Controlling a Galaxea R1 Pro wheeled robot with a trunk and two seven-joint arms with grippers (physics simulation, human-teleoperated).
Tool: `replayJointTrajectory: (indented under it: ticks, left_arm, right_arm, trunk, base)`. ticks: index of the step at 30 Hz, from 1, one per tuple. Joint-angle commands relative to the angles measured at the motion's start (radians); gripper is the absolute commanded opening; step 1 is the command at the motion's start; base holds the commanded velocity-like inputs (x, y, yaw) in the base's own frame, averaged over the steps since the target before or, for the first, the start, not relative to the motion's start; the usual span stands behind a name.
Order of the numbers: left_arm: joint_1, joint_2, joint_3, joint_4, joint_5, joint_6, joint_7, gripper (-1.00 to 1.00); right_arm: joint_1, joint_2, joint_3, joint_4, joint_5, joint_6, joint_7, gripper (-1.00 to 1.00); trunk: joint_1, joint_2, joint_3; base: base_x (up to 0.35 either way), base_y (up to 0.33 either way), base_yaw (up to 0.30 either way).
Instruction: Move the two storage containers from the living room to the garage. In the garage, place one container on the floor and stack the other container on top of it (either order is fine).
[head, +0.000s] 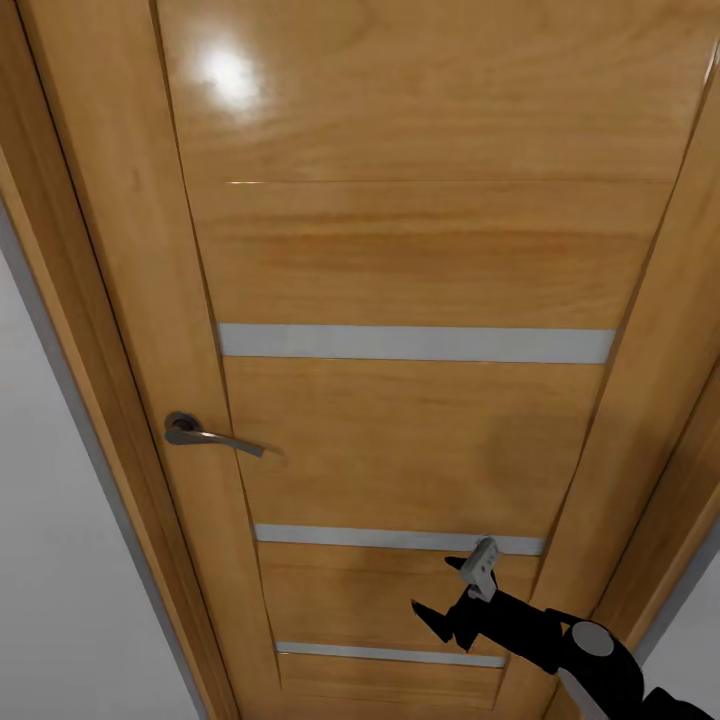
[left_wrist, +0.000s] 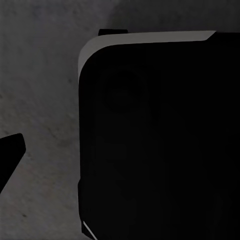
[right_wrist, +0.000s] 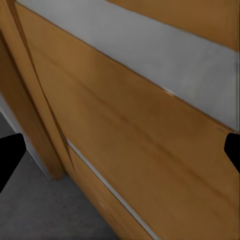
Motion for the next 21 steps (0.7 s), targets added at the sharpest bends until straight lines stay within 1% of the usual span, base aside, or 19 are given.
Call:
replayJointTrajectory:
  ticks: [1, 8, 9, 11, 12, 14, 15, 18, 20, 21]
  left_arm:
    - [0.0, 0.0, 0.003, 0.0, 0.0, -0.003, -0.001, 1.0]
    - [0.0, 0.0, 0.002, 0.0, 0.0, -0.003, 0.0, 1.0]
    - [0.0, 0.0, 0.002, 0.0, 0.0, -0.003, 0.0, 1.0]
    - [0.0, 0.0, 0.002, 0.0, 0.0, -0.003, 0.0, 1.0]
    - [0.0, 0.0, 0.002, 0.0, 0.0, -0.003, 0.0, 1.0]
    - [0.0, 0.0, 0.002, 0.0, -0.001, -0.003, 0.0, 1.0]
    - [0.0, 0.0, 0.002, 0.0, 0.0, -0.003, 0.0, 1.0]
    - [0.0, 0.0, 0.002, 0.0, 0.0, -0.003, 0.0, 1.0]
    - [0.0, 0.0, 0.002, 0.0, 0.0, -0.003, 0.0, 1.0]
    - [0.0, 0.0, 0.002, 0.0, 0.0, -0.003, 0.0, 1.0]
  right_arm:
    - [-0.006, 0.002, 0.001, -0.001, -0.009, 0.008, -0.001, 1.0]
    - [-0.021, 0.015, 0.001, -0.001, -0.008, 0.028, -0.026, 1.0]
    - [-0.021, 0.021, 0.001, -0.001, -0.007, 0.034, -0.039, 1.0]
    - [-0.023, 0.043, 0.002, -0.001, 0.001, 0.045, -0.098, 1.0]
    - [-0.023, 0.047, 0.003, -0.001, 0.002, 0.048, -0.111, 1.0]
    - [-0.023, 0.063, 0.004, -0.001, 0.009, 0.06, -0.167, 1.0]
    - [-0.023, 0.074, 0.005, -0.001, 0.023, 0.068, -0.208, 1.0]
    - [-0.023, 0.091, 0.006, -0.001, 0.055, 0.073, -0.25, 1.0]
    - [-0.023, 0.122, 0.007, -0.001, 0.107, 0.076, -0.283, 1.0]
    - [-0.023, 0.126, 0.007, -0.001, 0.113, 0.076, -0.286, 1.0]
  trunk:
    - [0.0, -0.001, -0.001]
    - [0.0, -0.001, -0.001]
    - [0.0, -0.001, -0.001]
    - [0.0, -0.001, -0.001]
    - [0.0, -0.001, -0.001]
    - [0.0, -0.001, -0.001]
    - [0.0, -0.001, -0.001]
    - [0.0, -0.001, -0.001]
    - [0.0, -0.001, -0.001]
    - [0.0, -0.001, -0.001]
  base:
    - [0.0, 0.0, 0.0]
    - [0.0, 0.0, 0.0]
    - [0.0, 0.0, 0.0]
    - [0.0, 0.0, 0.0]
    - [0.0, 0.0, 0.0]
    - [0.0, 0.0, 0.0]
    - [0.0, 0.0, 0.0]
    - [0.0, 0.0, 0.0]
    - [0.0, 0.0, 0.0]
    - [0.0, 0.0, 0.0]
